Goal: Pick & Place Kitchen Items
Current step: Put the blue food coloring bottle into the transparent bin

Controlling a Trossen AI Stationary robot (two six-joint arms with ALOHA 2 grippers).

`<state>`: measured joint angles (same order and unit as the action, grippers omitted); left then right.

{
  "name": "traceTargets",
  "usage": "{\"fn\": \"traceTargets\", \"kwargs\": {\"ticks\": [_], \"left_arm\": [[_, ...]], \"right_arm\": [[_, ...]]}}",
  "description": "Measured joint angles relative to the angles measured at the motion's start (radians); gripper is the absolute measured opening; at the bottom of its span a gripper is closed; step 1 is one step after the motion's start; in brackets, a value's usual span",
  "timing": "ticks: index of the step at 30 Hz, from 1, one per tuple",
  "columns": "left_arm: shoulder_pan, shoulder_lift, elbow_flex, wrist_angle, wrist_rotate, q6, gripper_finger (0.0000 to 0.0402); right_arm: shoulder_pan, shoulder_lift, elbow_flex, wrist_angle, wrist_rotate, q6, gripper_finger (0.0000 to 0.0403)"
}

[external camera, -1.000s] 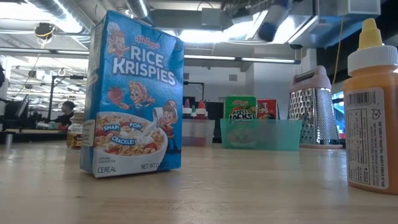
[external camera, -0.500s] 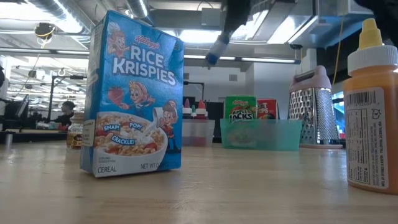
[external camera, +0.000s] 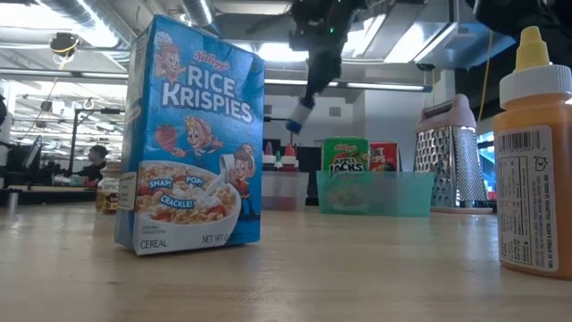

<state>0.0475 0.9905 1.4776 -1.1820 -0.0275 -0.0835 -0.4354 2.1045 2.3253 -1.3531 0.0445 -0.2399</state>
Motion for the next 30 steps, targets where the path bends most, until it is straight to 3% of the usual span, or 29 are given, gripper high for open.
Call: {"fn": "traceTargets", "kwargs": {"ticks": [18, 30], "left_arm": [[0.000, 0.000, 0.000, 0.011, -0.059, -0.066, 0.0098], [0.000, 0.000, 0.000, 0.011, -0.063, -0.088, 0.0098]], "right_arm": [[-0.111, 0.112, 0.000, 0.043, -0.042, -0.109, 0.0118], [-0.114, 0.170, 0.000, 0.057, -0.084, -0.147, 0.0118]]}}
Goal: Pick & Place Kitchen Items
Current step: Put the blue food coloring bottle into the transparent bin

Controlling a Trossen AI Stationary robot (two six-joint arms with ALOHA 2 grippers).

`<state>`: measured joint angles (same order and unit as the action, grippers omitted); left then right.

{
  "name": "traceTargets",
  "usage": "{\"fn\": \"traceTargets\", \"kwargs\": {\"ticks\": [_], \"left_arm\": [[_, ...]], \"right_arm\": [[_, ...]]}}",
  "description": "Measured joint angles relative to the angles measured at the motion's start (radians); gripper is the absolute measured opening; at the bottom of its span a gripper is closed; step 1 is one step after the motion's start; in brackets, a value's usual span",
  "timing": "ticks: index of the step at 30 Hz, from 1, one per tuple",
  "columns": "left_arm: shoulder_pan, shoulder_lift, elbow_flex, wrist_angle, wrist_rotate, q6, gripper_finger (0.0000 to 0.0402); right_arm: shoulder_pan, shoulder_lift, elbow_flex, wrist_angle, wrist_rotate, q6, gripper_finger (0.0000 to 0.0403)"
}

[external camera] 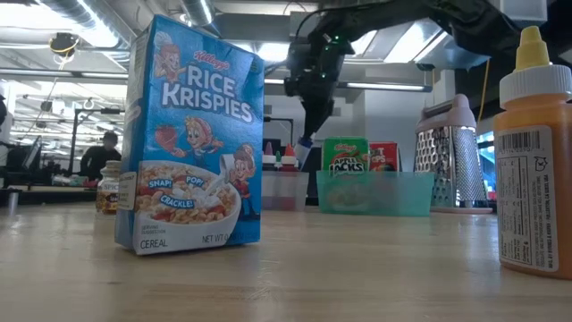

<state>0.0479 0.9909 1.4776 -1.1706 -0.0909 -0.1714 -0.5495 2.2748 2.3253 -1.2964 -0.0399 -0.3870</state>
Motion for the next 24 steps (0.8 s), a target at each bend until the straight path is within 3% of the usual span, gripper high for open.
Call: {"fn": "traceTargets", "kwargs": {"ticks": [13, 24], "left_arm": [[0.000, 0.000, 0.000, 0.000, -0.023, 0.002, 0.0098], [0.000, 0.000, 0.000, 0.000, -0.024, 0.045, 0.0098]], "right_arm": [[0.003, 0.055, 0.000, -0.030, -0.016, -0.004, 0.0118], [0.003, 0.055, 0.000, -0.128, 0.040, -0.007, 0.0122]]}}
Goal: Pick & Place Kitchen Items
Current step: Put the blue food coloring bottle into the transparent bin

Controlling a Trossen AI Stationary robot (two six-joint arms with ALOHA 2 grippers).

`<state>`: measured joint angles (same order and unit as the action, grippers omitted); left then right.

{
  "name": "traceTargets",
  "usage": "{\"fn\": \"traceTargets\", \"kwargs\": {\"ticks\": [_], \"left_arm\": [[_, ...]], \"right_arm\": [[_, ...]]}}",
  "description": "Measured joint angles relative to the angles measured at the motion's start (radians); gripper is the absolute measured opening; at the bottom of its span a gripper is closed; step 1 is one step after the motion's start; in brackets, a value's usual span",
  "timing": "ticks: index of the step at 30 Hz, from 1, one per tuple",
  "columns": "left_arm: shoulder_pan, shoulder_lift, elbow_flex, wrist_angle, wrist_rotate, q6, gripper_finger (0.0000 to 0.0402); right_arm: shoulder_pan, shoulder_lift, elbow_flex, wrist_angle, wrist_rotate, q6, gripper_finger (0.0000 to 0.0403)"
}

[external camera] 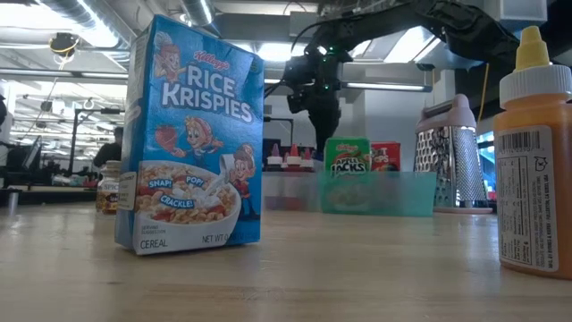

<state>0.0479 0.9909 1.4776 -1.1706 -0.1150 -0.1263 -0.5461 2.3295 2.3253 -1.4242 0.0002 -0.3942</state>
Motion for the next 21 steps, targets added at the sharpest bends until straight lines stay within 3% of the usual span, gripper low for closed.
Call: {"fn": "traceTargets", "kwargs": {"ticks": [21], "left_arm": [[0.000, 0.000, 0.000, 0.000, 0.000, -0.021, 0.0098]], "right_arm": [[-0.030, 0.000, 0.000, 0.043, 0.026, -0.015, 0.0126]]}}
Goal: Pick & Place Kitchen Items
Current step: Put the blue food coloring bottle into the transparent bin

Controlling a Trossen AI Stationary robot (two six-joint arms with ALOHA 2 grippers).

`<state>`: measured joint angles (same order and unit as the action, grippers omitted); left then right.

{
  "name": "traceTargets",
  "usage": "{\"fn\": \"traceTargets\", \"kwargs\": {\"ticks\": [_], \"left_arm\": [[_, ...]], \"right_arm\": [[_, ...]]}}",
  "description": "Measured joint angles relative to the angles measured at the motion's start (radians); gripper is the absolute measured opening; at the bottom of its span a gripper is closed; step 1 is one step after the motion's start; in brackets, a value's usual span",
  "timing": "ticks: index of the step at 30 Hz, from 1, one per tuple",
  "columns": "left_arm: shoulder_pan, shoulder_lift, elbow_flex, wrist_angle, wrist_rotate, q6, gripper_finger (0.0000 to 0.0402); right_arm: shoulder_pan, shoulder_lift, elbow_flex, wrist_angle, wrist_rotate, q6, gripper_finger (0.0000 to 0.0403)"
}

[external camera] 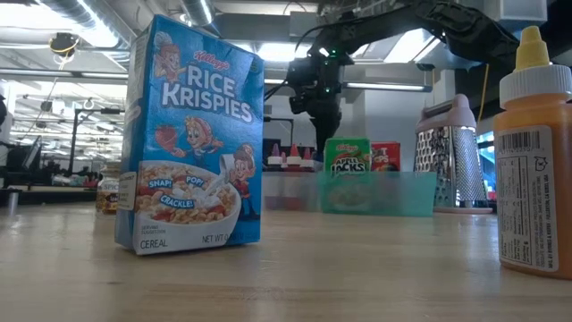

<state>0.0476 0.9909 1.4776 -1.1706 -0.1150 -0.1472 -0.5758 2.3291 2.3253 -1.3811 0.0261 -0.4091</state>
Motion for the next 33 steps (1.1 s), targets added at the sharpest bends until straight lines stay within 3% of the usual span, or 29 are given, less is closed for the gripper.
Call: {"fn": "traceTargets", "kwargs": {"ticks": [17, 33], "left_arm": [[0.000, 0.000, 0.000, 0.000, 0.000, -0.016, 0.0098], [0.000, 0.000, 0.000, 0.000, 0.000, -0.016, 0.0098]], "right_arm": [[0.001, 0.057, 0.000, -0.014, 0.007, 0.007, 0.0130], [0.001, 0.057, 0.000, 0.027, 0.026, 0.005, 0.0207]]}}
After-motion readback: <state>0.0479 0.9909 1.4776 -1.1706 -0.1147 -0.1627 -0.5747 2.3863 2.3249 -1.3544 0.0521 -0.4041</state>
